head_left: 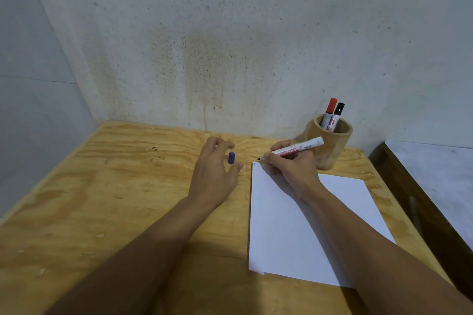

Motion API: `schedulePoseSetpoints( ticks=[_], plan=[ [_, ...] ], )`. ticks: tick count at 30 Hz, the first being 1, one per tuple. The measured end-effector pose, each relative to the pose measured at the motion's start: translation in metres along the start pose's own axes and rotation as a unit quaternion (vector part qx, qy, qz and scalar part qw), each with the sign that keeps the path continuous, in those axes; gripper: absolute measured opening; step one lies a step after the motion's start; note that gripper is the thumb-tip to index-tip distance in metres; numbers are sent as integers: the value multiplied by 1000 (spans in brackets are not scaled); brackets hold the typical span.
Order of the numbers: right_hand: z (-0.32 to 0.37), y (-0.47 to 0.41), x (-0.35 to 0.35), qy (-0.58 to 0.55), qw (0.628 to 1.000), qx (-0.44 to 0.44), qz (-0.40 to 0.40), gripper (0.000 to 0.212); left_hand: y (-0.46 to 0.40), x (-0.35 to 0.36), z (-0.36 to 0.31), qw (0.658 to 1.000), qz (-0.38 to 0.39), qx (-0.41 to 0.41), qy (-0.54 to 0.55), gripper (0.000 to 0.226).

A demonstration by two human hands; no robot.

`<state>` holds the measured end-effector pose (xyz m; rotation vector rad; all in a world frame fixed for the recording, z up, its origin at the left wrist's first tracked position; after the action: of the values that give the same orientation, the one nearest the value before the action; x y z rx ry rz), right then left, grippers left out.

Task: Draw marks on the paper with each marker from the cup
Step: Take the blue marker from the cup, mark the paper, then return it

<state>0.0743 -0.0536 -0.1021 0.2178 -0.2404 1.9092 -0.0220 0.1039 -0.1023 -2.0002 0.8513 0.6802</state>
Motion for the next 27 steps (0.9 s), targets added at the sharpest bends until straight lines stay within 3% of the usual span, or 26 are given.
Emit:
schedulePoseSetpoints(
  ticks=[2, 5, 8, 9, 11, 13, 17, 27],
  plan=[
    [4, 1, 3, -36, 999, 13, 14, 22, -10, 6, 7, 998, 42, -40, -10, 44],
    [9, -3, -1, -5, 1000, 6, -4, 18, -23, 12, 10, 995, 78, -61, -20, 28],
    [13, -6, -5, -33, 999, 18, -10, 12, -29, 12, 15, 983, 76, -145, 84, 15],
    [15, -5, -4, -49, 999, 18, -8, 10, -29, 12, 17, 963, 81, -194, 171, 13],
    [22, -2, -3, -56, 998, 5, -4, 8, -27, 12, 11, 890, 108, -271, 351, 12],
    [29, 2, -2, -53, 999, -11, -1, 10, -26, 11, 1, 841, 136, -310, 422, 10],
    [39, 8, -1, -50, 998, -28, 1, 9, -25, 10, -13, 805, 157, -323, 472, 10],
    [51, 13, -10, 3, 999, -47, 2, 17, -25, 11, -40, 796, 198, -288, 494, 18]
  ],
)
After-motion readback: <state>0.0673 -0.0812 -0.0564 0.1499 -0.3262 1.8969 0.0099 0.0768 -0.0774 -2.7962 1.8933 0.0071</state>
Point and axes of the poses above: each hand's wrist, its own y-axis away from the middle knuckle, its own x-axis out of the palm, z = x × y, the point moved 5 cm from there along -y, towards the middle knuckle, and after that the axes turned 13 degrees about -y, right-handed, at the moved point
